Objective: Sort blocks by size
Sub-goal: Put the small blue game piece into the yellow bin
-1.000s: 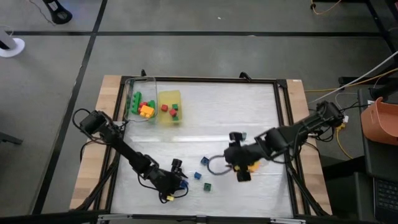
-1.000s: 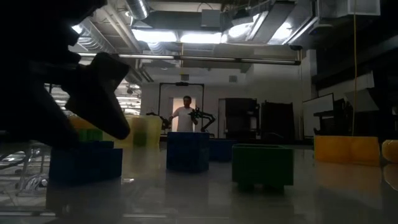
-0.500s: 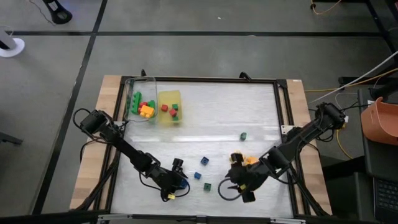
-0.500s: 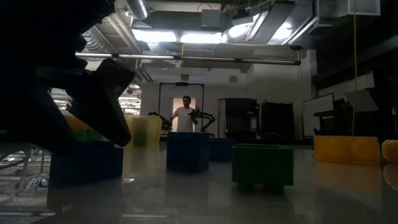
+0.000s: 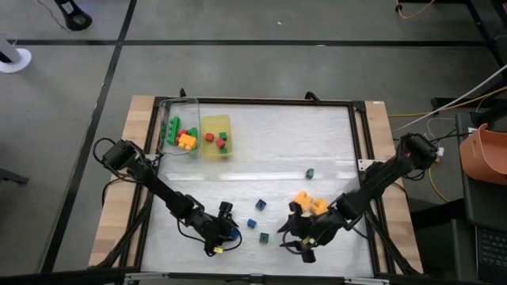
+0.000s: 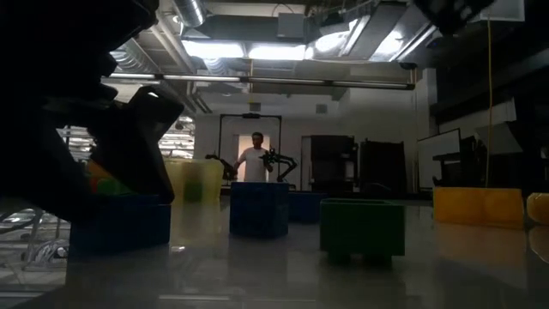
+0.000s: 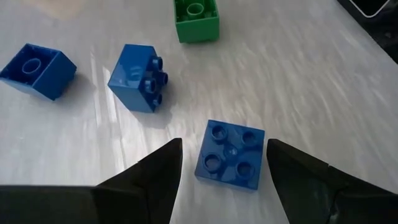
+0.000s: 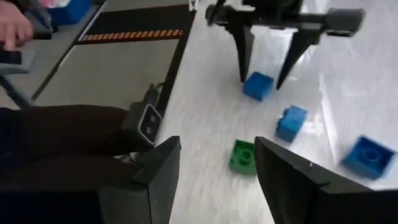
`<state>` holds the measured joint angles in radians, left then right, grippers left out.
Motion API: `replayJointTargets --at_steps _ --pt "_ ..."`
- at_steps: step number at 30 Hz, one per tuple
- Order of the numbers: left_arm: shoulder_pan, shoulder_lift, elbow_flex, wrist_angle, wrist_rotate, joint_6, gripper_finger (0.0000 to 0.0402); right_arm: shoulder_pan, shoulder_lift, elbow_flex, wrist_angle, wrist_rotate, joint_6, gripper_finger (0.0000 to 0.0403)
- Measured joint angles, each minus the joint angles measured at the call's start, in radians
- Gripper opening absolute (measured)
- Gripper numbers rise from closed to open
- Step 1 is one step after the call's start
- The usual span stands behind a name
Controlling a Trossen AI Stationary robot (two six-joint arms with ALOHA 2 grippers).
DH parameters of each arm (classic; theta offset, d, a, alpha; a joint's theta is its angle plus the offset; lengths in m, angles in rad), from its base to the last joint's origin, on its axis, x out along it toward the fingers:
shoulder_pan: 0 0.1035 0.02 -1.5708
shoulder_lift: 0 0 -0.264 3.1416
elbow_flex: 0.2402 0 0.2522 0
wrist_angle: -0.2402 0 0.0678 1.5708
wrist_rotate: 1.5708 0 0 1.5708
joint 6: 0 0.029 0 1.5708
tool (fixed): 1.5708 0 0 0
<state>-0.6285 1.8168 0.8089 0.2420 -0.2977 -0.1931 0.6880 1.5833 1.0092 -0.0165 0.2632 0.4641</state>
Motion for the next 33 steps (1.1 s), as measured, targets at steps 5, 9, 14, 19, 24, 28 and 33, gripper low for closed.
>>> replayJointTargets --at_steps 5,9,14,19,24,28,33 --pt "0.0 0.0 0.0 -0.016 0.0 -0.009 0.0221 0.0 0.067 0.001 0.02 0.007 0.015 0.0202" --pt "0.0 0.0 0.0 -0.024 0.0 -0.019 0.0221 0.0 0.125 0.001 0.024 0.017 0.045 0.0202" --pt "0.0 0.0 0.0 -0.023 0.0 -0.021 0.0221 0.0 0.197 0.001 0.045 0.055 0.056 0.0202" --pt "0.0 0.0 0.0 -0.023 0.0 -0.018 0.022 0.0 0.258 0.001 0.14 0.069 0.055 0.0202" --pt "0.0 0.0 0.0 -0.027 0.0 -0.017 0.0188 0.001 0.297 0.001 0.18 0.117 0.055 0.0202" --pt "0.0 0.0 0.0 -0.024 0.0 -0.018 0.0152 0.002 0.313 0.002 0.201 0.162 0.055 0.0202" --pt "0.0 0.0 0.0 -0.022 -0.001 -0.025 0.0122 0.006 0.314 0.002 0.204 0.198 0.055 0.0202"
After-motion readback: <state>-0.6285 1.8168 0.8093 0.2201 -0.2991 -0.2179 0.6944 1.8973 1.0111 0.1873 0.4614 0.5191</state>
